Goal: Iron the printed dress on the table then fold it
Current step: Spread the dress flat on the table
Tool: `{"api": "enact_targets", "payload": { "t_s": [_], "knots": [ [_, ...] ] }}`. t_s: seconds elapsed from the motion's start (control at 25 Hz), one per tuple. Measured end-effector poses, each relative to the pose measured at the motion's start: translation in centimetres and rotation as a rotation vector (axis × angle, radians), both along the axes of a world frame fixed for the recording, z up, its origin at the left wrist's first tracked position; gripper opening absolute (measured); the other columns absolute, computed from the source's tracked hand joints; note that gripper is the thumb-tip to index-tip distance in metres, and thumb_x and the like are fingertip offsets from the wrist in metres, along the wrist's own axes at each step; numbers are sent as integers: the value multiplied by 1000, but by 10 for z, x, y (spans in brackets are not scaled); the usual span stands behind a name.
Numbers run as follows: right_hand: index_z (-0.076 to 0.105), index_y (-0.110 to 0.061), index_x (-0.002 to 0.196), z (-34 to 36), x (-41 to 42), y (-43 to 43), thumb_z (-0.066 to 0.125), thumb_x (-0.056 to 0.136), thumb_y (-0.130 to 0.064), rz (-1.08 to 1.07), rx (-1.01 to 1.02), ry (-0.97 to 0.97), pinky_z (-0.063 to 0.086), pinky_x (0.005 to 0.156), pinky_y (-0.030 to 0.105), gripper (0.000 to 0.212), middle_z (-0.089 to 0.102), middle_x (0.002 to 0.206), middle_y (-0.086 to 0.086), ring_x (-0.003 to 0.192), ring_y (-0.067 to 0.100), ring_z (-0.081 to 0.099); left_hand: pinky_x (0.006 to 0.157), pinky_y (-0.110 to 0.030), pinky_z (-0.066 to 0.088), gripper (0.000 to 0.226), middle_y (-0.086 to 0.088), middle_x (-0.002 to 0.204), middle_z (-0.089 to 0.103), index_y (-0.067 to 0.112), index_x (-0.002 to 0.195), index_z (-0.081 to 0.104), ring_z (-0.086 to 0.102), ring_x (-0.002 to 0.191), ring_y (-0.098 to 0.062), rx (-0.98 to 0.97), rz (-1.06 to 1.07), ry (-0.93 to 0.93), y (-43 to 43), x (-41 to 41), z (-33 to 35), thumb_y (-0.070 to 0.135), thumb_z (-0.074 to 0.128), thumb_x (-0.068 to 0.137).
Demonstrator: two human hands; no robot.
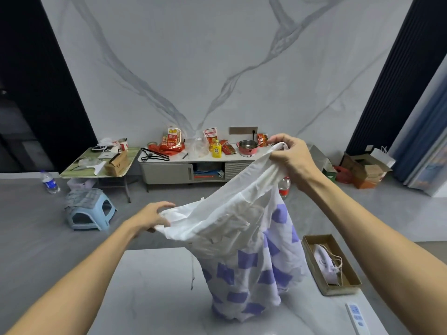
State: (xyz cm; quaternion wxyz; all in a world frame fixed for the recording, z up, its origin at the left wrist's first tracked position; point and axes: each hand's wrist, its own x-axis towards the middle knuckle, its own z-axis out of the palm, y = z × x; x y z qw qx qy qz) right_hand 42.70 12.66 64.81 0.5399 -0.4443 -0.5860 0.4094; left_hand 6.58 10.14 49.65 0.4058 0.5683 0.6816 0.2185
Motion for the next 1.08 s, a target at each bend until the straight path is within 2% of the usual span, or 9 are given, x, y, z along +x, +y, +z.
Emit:
{"api": "enact_targets", "payload": {
  "t_s": [0.08, 0.16, 0.32, 0.4, 0.56, 0.72, 0.88, 1.0, 1.08],
  "knots": [
    [61, -7, 90, 3, 5, 1, 45, 73, 18, -12, 8, 5, 43, 47, 12, 34, 62, 54, -15, 47, -2, 55, 52, -23, 41, 7, -12, 71, 58, 6, 84, 70, 49, 65, -19, -34, -13, -86, -1, 7, -4, 3, 71, 78],
    [67, -13, 87, 3, 22, 4, 52, 65, 7, -55, 22, -44, 46, 54, 15, 34, 67, 70, -11, 58, 3, 59, 47, -22, 47, 14, -9, 61, 52, -1, 70, 63, 52, 51, -15, 50, 162, -60, 2, 13, 1, -2, 69, 82],
    [77, -14, 85, -33, 79, 20, 57, 62, 6, -272, 110, -834, 42, 68, 19, 36, 71, 84, 1, 78, 14, 60, 30, -16, 39, 20, -13, 54, 60, 0, 68, 63, 52, 27, -8, 308, 469, 124, 12, 21, 38, 5, 66, 86],
    [75, -10, 75, -61, 97, 21, 52, 64, 7, -339, 66, -982, 43, 66, 26, 30, 72, 76, 10, 77, 23, 63, 30, -18, 41, 19, -10, 56, 63, 3, 69, 62, 58, 33, -13, 361, 551, 5, 22, 25, 59, 4, 64, 87],
    [72, -18, 72, -95, 100, 30, 44, 74, 0, -458, -227, -740, 51, 63, 30, 33, 64, 68, 14, 69, 31, 57, 35, -29, 52, 13, -20, 103, 58, -6, 94, 58, 62, 54, -29, 305, 715, -520, 38, 42, 88, -11, 47, 92],
    [68, -5, 78, -96, 85, 41, 38, 80, 5, -511, -383, -283, 43, 33, 18, 32, 62, 91, 13, 67, 28, 59, 39, -25, 53, 22, -22, 91, 59, -11, 112, 54, 64, 54, -26, 292, 691, -621, 32, 38, 103, -12, 42, 93],
    [71, -6, 79, -76, 67, 43, 49, 64, -18, -500, -249, 10, 56, 64, 38, 30, 71, 89, 18, 78, 27, 67, 61, -19, 56, 17, -8, 83, 71, -2, 91, 60, 68, 74, -15, 451, 552, -750, 22, 12, 111, -12, 50, 81],
    [70, -12, 101, -53, 47, 31, 58, 65, -15, -342, -60, -18, 51, 77, 30, 37, 68, 108, 9, 92, 18, 62, 77, -15, 54, 39, 5, 86, 72, 6, 103, 61, 68, 82, -1, 559, 360, -517, 14, 6, 112, -18, 62, 72],
    [56, -16, 123, -46, 39, 23, 57, 60, -10, -273, 17, -71, 49, 85, 25, 63, 49, 125, 5, 104, 14, 56, 82, -17, 48, 42, -2, 95, 68, 5, 110, 64, 66, 89, -11, 677, 326, -177, 8, 8, 109, -15, 67, 74]
  ]
}}
